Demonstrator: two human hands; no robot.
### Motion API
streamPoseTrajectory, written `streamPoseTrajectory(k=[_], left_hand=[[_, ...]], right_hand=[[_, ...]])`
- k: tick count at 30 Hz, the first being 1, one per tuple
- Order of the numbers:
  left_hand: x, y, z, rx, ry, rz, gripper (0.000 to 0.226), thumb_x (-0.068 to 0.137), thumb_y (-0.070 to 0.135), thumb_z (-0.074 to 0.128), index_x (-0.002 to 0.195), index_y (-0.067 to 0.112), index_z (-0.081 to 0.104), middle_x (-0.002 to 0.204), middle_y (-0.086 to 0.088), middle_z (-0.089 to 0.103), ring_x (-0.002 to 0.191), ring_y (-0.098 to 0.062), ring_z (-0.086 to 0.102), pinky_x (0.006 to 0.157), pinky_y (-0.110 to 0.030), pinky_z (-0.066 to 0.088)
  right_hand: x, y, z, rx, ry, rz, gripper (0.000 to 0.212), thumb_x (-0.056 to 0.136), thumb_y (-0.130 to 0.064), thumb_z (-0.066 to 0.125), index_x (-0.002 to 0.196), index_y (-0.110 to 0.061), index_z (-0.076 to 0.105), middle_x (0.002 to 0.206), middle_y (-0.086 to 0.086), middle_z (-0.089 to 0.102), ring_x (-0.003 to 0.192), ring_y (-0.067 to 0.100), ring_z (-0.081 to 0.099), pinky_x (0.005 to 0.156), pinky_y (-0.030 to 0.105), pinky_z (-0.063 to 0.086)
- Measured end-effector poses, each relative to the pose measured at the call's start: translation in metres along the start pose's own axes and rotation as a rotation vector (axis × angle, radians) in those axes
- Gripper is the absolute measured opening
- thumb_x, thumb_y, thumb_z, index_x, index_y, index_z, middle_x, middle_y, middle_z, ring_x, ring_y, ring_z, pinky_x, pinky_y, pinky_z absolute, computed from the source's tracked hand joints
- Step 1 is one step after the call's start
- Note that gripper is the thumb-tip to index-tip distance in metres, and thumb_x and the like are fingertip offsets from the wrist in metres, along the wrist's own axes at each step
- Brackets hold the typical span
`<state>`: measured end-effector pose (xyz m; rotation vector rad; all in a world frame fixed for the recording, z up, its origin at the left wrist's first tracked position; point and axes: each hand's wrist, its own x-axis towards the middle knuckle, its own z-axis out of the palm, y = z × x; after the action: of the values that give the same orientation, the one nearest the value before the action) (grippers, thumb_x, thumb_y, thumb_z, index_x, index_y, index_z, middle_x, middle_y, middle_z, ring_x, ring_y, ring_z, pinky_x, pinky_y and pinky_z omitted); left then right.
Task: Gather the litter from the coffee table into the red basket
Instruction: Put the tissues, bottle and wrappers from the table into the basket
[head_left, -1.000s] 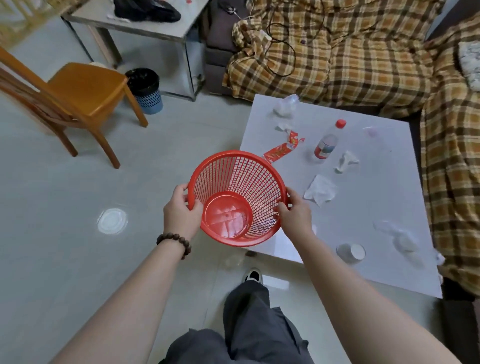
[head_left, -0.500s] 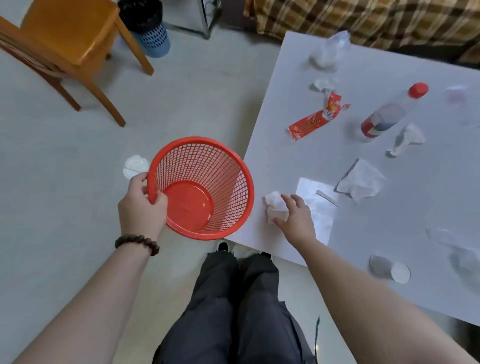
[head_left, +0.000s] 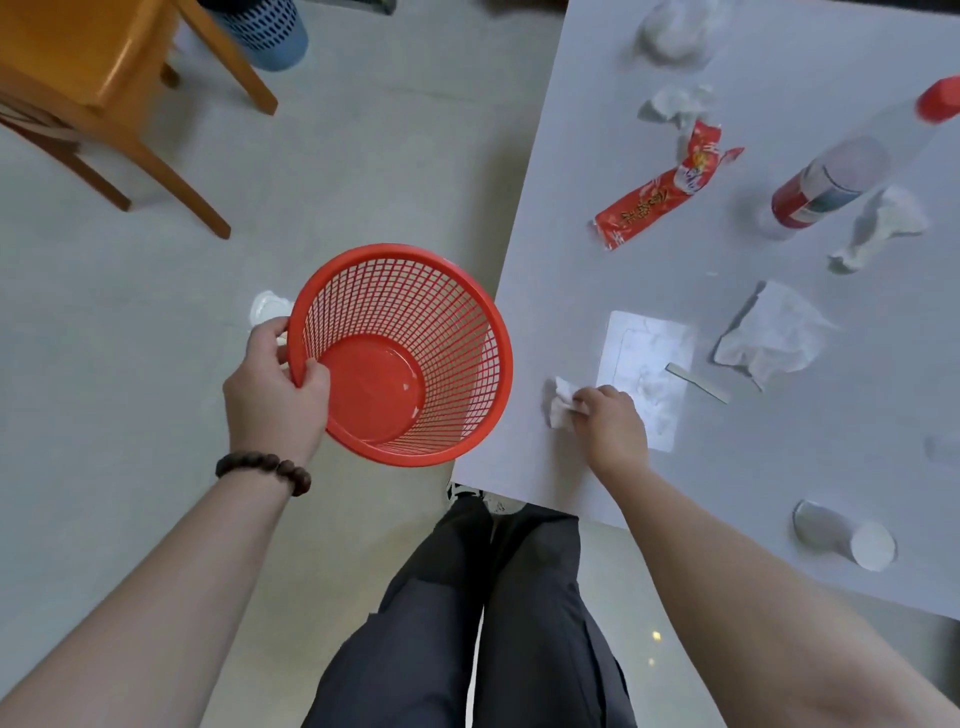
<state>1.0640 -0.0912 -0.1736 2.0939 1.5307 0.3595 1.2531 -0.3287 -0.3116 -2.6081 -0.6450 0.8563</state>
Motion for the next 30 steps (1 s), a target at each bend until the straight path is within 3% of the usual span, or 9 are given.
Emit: streamPoseTrajectory(k=[5, 8, 13, 16, 20, 25, 30], left_hand=[[0.003, 0.031, -0.008, -0.029, -0.018, 0.042, 0.036, 0.084, 0.012, 0.057, 0.119, 0.019, 0.054, 0.081, 0.008, 0.057, 0.07, -0.015, 0.058, 0.066, -0.026, 0.046], [0.003, 0.056, -0.014, -0.056, -0.048, 0.092, 0.037, 0.081, 0.009, 0.056, 0.117, 0.017, 0.055, 0.081, 0.007, 0.057, 0.073, -0.016, 0.057, 0.068, -0.024, 0.042], [0.001, 0.095, -0.017, -0.151, -0.113, 0.15, 0.037, 0.081, 0.009, 0.055, 0.117, 0.019, 0.055, 0.084, 0.006, 0.062, 0.08, -0.023, 0.063, 0.074, -0.032, 0.051], [-0.003, 0.114, -0.012, -0.169, -0.135, 0.214, 0.037, 0.081, 0.008, 0.055, 0.117, 0.018, 0.055, 0.085, 0.003, 0.064, 0.081, -0.025, 0.063, 0.074, -0.033, 0.051], [-0.011, 0.131, -0.005, -0.193, -0.175, 0.24, 0.037, 0.081, 0.008, 0.055, 0.116, 0.018, 0.056, 0.082, 0.009, 0.06, 0.075, -0.019, 0.06, 0.07, -0.025, 0.044], [-0.021, 0.139, 0.007, -0.152, -0.219, 0.234, 0.036, 0.082, 0.01, 0.056, 0.116, 0.018, 0.057, 0.081, 0.008, 0.06, 0.075, -0.019, 0.06, 0.07, -0.025, 0.043], [-0.039, 0.152, 0.027, -0.098, -0.177, 0.22, 0.034, 0.081, 0.01, 0.055, 0.115, 0.018, 0.057, 0.081, 0.007, 0.06, 0.073, -0.021, 0.06, 0.068, -0.026, 0.042]], right_hand=[[-0.019, -0.049, -0.057, 0.269, 0.221, -0.078, 0.018, 0.087, -0.014, 0.06, 0.103, -0.01, 0.065, 0.099, 0.008, 0.063, 0.097, 0.028, 0.052, 0.07, 0.029, 0.034], [-0.036, -0.086, -0.094, 0.341, 0.307, -0.19, 0.018, 0.085, -0.016, 0.064, 0.102, -0.011, 0.067, 0.098, 0.006, 0.064, 0.094, 0.023, 0.052, 0.074, 0.029, 0.038], [-0.052, -0.125, -0.123, 0.372, 0.335, -0.301, 0.019, 0.083, -0.017, 0.067, 0.101, -0.011, 0.068, 0.097, 0.005, 0.065, 0.092, 0.021, 0.053, 0.072, 0.028, 0.04], [-0.056, -0.128, -0.13, 0.336, 0.27, -0.263, 0.034, 0.083, -0.019, 0.067, 0.116, -0.014, 0.063, 0.114, 0.004, 0.062, 0.108, 0.023, 0.05, 0.089, 0.034, 0.044], [-0.064, -0.111, -0.145, 0.318, 0.269, -0.208, 0.055, 0.082, -0.026, 0.068, 0.133, -0.02, 0.05, 0.136, 0.003, 0.05, 0.126, 0.02, 0.039, 0.104, 0.03, 0.033], [-0.078, -0.054, -0.168, 0.359, 0.387, -0.056, 0.055, 0.082, -0.033, 0.069, 0.132, -0.02, 0.05, 0.131, 0.004, 0.049, 0.123, 0.018, 0.042, 0.104, 0.034, 0.038], [-0.063, 0.03, -0.176, 0.328, 0.338, 0.083, 0.052, 0.084, -0.031, 0.067, 0.132, -0.02, 0.05, 0.135, 0.005, 0.046, 0.126, 0.022, 0.04, 0.102, 0.033, 0.037]])
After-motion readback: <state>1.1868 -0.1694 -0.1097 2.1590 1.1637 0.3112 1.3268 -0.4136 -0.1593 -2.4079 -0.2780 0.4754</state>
